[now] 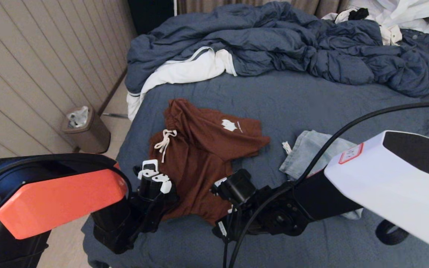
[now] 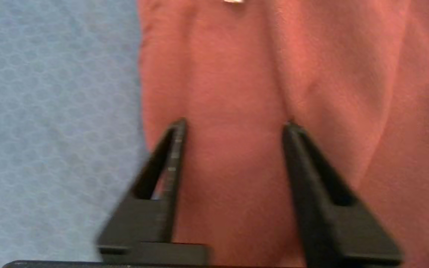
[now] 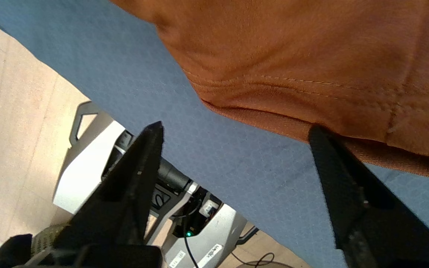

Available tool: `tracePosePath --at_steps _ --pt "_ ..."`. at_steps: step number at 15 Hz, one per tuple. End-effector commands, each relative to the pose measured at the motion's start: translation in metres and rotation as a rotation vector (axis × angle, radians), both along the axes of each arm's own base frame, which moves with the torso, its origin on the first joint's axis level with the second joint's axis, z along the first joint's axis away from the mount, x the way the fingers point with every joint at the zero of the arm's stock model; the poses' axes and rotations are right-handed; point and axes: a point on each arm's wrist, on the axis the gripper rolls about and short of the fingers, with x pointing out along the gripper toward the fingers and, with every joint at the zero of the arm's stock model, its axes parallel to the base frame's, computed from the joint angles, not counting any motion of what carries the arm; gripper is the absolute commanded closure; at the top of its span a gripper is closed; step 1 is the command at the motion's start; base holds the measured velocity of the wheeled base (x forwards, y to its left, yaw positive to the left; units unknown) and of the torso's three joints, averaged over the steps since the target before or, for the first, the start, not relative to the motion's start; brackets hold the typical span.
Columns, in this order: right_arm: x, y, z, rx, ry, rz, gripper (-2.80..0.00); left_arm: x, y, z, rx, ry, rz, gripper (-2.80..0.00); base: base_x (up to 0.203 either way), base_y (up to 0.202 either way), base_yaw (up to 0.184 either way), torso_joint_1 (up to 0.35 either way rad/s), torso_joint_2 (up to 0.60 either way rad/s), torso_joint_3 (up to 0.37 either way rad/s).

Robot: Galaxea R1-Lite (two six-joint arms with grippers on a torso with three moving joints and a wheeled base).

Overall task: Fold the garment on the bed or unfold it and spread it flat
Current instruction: Unford the brown shorts

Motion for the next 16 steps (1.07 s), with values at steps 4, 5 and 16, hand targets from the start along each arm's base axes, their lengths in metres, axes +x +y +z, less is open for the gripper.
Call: tracePosePath --at_steps 4,5,16 --pt "-0.003 0.006 -0.013 -0.024 0.023 0.016 -2.80 -0.003 0.000 0.002 -0.006 -0.008 0.007 -2.80 0.000 0.000 0.000 0.000 0.00 0.000" --pt "-0.001 0.007 -0.016 -0.027 0.019 0.011 -2.80 -0.004 -0.001 0.004 -0.009 -0.011 0.004 -2.80 0.000 0.000 0.000 0.000 0.00 0.000" --pt "0.029 0.022 -0.028 -0.022 -0.134 -0.097 0.00 -0.009 -0.002 0.014 -0.025 -0.036 -0.002 -2.80 0.000 0.000 0.000 0.000 0.00 0.000"
